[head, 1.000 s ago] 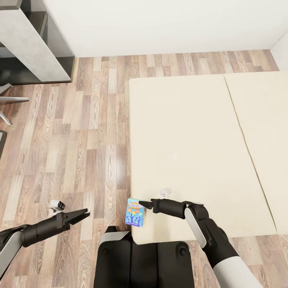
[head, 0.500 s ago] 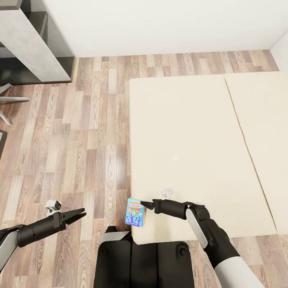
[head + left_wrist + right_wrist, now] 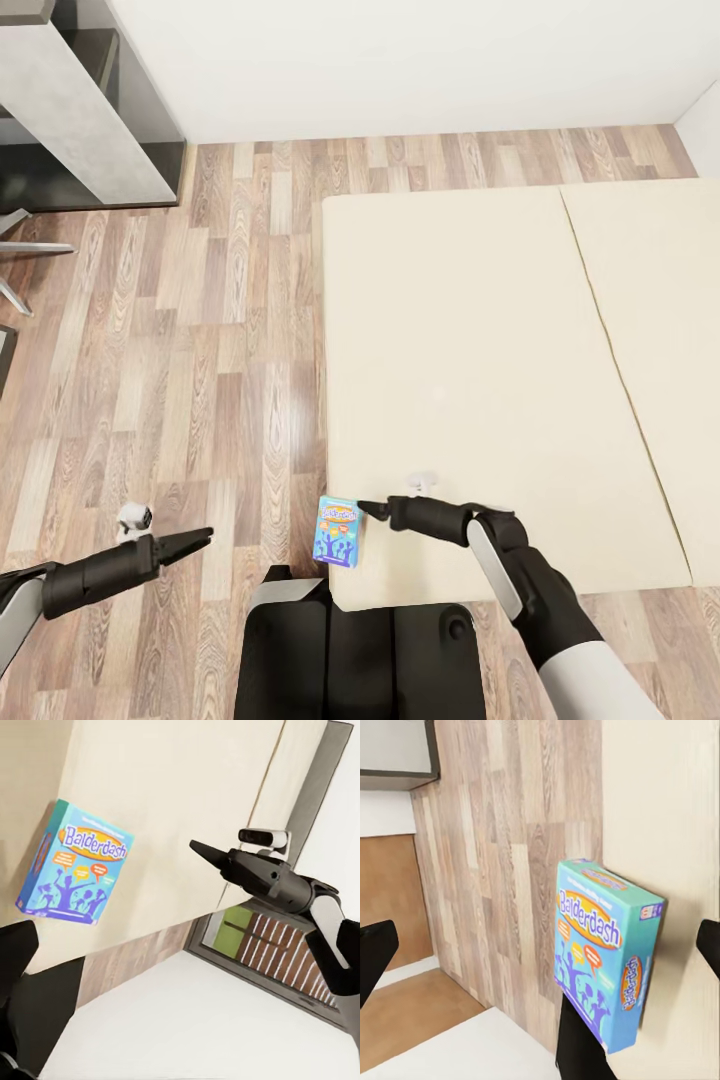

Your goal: Put all the toys in the child's room - the three board games (two on the bed and one on the table), the two jigsaw puzzles on the table, and the tennis ball on the table - inside the toy box on the table in the child's room.

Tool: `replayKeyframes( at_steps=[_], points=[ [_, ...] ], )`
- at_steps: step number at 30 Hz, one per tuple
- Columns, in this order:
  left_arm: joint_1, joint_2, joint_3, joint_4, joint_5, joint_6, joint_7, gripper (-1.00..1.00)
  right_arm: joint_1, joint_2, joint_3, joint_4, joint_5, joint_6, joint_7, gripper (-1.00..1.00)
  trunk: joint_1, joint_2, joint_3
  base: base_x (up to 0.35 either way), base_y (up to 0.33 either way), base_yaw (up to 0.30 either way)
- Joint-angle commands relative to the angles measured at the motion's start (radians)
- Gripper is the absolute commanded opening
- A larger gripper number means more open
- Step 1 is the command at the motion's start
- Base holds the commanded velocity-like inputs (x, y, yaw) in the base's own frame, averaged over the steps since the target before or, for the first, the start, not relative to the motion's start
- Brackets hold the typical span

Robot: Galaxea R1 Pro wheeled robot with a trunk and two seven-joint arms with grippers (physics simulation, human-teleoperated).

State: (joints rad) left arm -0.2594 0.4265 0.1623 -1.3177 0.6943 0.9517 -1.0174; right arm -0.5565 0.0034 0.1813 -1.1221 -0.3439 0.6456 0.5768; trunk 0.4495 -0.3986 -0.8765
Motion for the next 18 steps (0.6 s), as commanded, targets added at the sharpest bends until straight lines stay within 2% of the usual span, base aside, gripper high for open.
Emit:
replayKeyframes(
  at_steps=[1, 5, 8, 11, 18],
  points=[
    [-0.001, 0.001, 0.005, 0.0, -0.021, 0.005, 0.006, 1.0, 0.0, 0.003, -0.006, -0.008, -0.004, 0.014, -0.022, 1.0, 0.001, -0.001, -0.001, 0.0, 0.0, 0.0],
    [-0.001, 0.001, 0.033, 0.0, -0.061, 0.006, 0.022, 1.0, 0.0, 0.003, -0.012, -0.015, -0.003, 0.027, -0.087, 1.0, 0.001, -0.001, -0.001, 0.0, 0.0, 0.0],
    [-0.001, 0.0, 0.077, 0.001, -0.094, 0.006, 0.034, 1.0, 0.0, -0.001, -0.015, -0.02, -0.006, 0.036, -0.151, 1.0, 0.001, -0.001, -0.001, 0.0, 0.0, 0.0],
    [-0.002, 0.001, 0.106, 0.001, -0.117, 0.007, 0.039, 1.0, 0.0, -0.008, -0.016, -0.023, -0.006, 0.039, -0.175, 1.0, 0.001, -0.001, -0.001, 0.0, 0.0, 0.0],
    [-0.003, 0.007, 0.172, 0.002, -0.199, 0.01, 0.049, 1.0, 0.0, -0.043, -0.016, -0.052, -0.013, 0.048, -0.197, 1.0, 0.001, -0.001, -0.001, 0.0, 0.0, 0.0]
  ],
)
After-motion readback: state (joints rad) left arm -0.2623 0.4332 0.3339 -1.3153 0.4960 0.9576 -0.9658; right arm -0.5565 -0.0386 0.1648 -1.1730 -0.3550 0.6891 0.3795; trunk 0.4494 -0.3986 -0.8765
